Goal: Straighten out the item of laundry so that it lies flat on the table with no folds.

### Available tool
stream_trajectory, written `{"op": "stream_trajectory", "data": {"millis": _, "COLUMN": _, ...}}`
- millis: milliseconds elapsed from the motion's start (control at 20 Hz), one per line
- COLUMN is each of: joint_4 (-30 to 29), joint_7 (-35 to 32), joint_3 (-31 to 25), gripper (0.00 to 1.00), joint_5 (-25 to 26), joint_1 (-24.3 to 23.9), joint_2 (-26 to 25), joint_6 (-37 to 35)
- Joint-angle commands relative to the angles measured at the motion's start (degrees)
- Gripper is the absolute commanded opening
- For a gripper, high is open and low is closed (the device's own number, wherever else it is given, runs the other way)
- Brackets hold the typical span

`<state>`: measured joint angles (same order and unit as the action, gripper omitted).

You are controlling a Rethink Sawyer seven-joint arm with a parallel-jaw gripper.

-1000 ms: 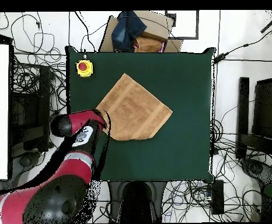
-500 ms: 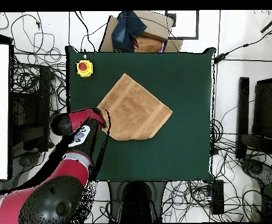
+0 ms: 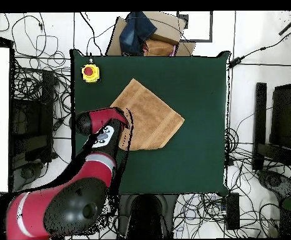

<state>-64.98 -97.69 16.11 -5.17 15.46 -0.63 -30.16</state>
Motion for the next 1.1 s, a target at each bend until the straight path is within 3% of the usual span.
{"op": "stream_trajectory", "data": {"millis": 50, "joint_4": 6.11, "joint_7": -6.47, "joint_3": -1.41, "gripper": 1.00, "joint_5": 1.81, "joint_1": -2.71, "joint_2": -7.42, "joint_6": 2.05}}
{"op": "stream_trajectory", "data": {"millis": 450, "joint_4": 8.36, "joint_7": -6.86, "joint_3": -2.55, "gripper": 1.00, "joint_5": 1.53, "joint_1": -2.44, "joint_2": -8.15, "joint_6": 0.82}}
{"op": "stream_trajectory", "data": {"millis": 750, "joint_4": -2.56, "joint_7": -5.78, "joint_3": -6.06, "gripper": 1.00, "joint_5": 1.33, "joint_1": -1.60, "joint_2": 1.83, "joint_6": 0.02}}
{"op": "stream_trajectory", "data": {"millis": 1100, "joint_4": -6.51, "joint_7": -6.23, "joint_3": -7.56, "gripper": 1.00, "joint_5": 0.32, "joint_1": -0.66, "joint_2": 6.66, "joint_6": -1.86}}
